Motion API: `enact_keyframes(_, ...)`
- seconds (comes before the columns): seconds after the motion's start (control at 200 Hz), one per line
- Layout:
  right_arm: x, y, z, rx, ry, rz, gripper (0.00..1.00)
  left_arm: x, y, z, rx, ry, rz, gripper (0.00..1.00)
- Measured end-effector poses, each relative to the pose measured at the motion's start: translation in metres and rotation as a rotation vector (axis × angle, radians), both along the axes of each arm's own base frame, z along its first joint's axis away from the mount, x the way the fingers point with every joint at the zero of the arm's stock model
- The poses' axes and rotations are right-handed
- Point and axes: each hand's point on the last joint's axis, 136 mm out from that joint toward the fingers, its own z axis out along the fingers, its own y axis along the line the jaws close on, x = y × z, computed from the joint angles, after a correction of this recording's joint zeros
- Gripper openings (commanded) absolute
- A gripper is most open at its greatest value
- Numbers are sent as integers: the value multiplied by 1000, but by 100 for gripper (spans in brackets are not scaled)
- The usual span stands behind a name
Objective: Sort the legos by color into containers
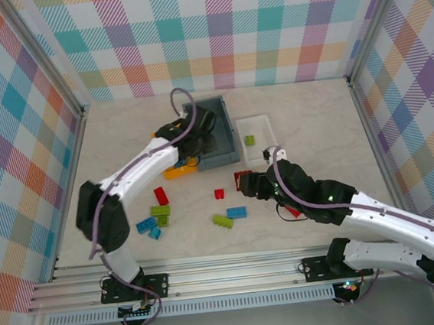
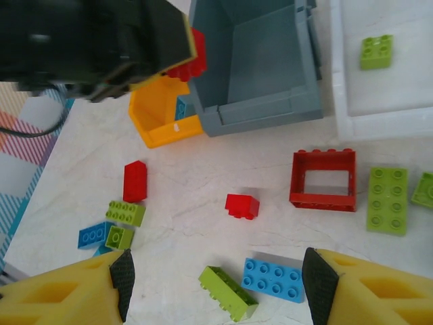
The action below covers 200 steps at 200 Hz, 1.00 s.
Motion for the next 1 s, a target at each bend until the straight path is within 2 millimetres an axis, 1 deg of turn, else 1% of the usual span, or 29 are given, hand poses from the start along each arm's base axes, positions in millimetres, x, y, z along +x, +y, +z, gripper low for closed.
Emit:
enact_keyframes(0.13,-1,-13,6,14,-11,-42,69,30,-18,-24,38,16,12,29)
enact_keyframes(0.265,-2,-24,6,6,-7,-79,69,48,-28,-42,67,35,17,38)
enact_keyframes(0.35,-2,-30,0,-14,10,-107,70,51,-29,-52,85,53,20,43)
enact_keyframes(0.405,-3,-34,-6,-33,26,-125,70,49,-28,-57,98,66,18,46)
enact_keyframes(0.53,-1,-45,-25,-106,77,-169,71,47,-26,-58,104,77,20,49)
enact_keyframes(0.565,0,-48,-31,-129,92,-181,69,47,-26,-58,105,77,20,50)
enact_keyframes(0.62,3,-52,-39,-156,118,-195,64,47,-26,-58,105,77,20,49)
enact_keyframes(0.69,7,-56,-49,-180,159,-208,60,46,-26,-54,101,72,21,49)
enact_keyframes(0.755,13,-59,-61,-196,213,-208,56,43,-26,-46,94,62,18,49)
enact_keyframes(0.845,19,-58,-86,-238,298,-192,54,33,-24,-24,71,31,14,50)
enact_keyframes(0.895,20,-55,-103,-273,347,-174,54,22,-23,-9,52,9,12,50)
enact_keyframes(0.93,18,-52,-116,-300,379,-153,54,10,-23,2,34,-10,4,51)
enact_keyframes(1.0,15,-48,-138,-351,434,-117,55,-20,-24,25,-7,-55,-22,51)
